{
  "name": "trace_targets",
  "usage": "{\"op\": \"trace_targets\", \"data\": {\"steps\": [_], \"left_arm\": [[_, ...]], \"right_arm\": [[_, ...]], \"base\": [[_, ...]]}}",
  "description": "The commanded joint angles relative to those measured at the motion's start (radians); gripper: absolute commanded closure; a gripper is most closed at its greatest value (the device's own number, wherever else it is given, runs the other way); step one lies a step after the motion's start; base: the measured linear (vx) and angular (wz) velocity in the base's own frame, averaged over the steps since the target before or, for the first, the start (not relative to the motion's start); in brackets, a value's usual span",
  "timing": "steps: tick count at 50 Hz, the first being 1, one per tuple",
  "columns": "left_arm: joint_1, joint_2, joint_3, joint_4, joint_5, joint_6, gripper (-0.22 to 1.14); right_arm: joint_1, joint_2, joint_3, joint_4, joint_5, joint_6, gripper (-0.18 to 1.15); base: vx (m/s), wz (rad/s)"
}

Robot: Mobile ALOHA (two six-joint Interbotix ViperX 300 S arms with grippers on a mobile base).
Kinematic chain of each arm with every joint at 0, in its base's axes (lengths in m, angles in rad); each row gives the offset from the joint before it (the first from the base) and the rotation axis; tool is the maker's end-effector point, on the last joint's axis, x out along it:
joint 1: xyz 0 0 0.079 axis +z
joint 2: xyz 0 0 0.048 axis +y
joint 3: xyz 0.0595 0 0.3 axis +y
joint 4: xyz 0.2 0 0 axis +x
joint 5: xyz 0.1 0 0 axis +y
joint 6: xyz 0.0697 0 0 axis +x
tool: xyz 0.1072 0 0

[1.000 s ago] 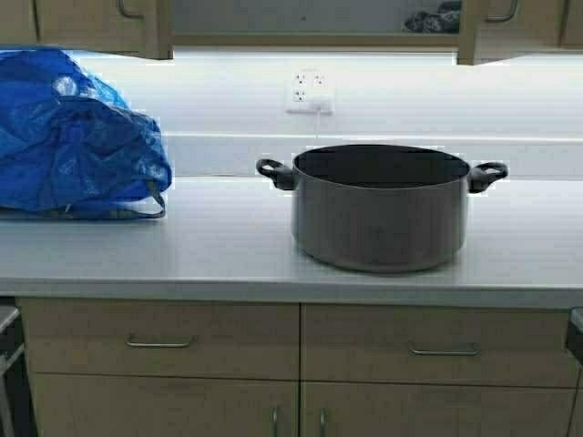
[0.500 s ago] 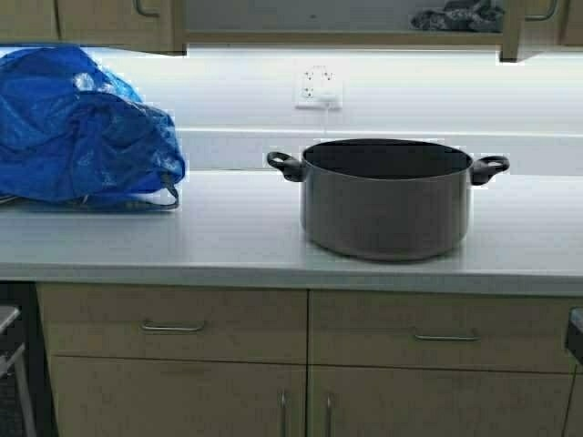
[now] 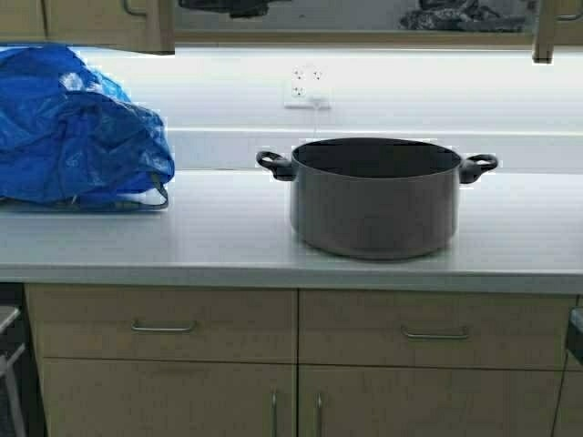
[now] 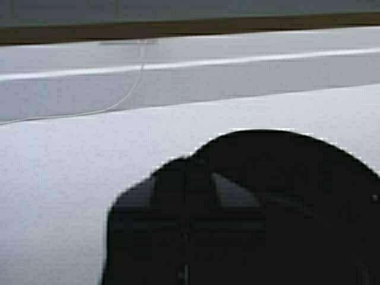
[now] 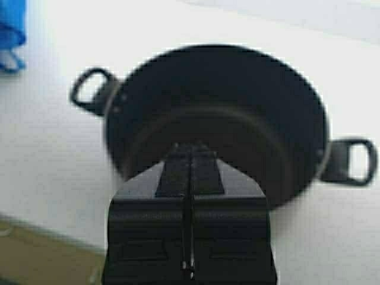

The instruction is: Open the cabinet, put the pot inside, then close it

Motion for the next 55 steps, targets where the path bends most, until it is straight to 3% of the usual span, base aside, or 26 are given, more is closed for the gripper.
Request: {"op": "trace_targets", "data": {"steps": [1, 9, 18, 23, 32, 38, 46, 55], "left_arm": [[0.037, -0.092, 0.069, 0.005, -0.025, 0.002, 0.89], [0.049, -0.166, 0.135, 0.009, -0.037, 0.002, 0.89], [-0.038, -0.23, 0.206, 0.009, -0.052, -0.002, 0.82], [-0.095, -0.265, 0.276, 0.009, -0.107, -0.002, 0.64], [-0.195, -0.333, 0.463, 0.009, -0.308, -0.066, 0.15], [-0.253, -0.35, 0.581, 0.009, -0.431, -0.195, -0.06], [-0.276, -0.311, 0.729, 0.034, -0.589, -0.453, -0.06], [-0.276, -0.16, 0.839, 0.117, -0.859, -0.781, -0.06]], "right_arm": [[-0.055, -0.071, 0.025, -0.003, -0.008, 0.002, 0.91], [-0.069, -0.124, 0.064, -0.002, -0.015, 0.018, 0.91], [0.031, -0.17, 0.091, -0.003, -0.011, 0.075, 0.83], [0.067, -0.193, 0.126, 0.002, -0.012, 0.12, 0.59], [0.149, -0.278, 0.221, 0.035, -0.055, 0.313, 0.06], [0.275, -0.336, 0.344, 0.034, -0.227, 0.462, 0.01], [0.454, -0.324, 0.531, 0.034, -0.549, 0.696, 0.01], [0.595, -0.147, 0.661, 0.034, -0.87, 0.945, 0.01]], "base": [[0.02, -0.01], [0.01, 0.0], [0.0, 0.0], [0.0, 0.0], [0.0, 0.0], [0.0, 0.0], [0.0, 0.0], [0.0, 0.0]]}}
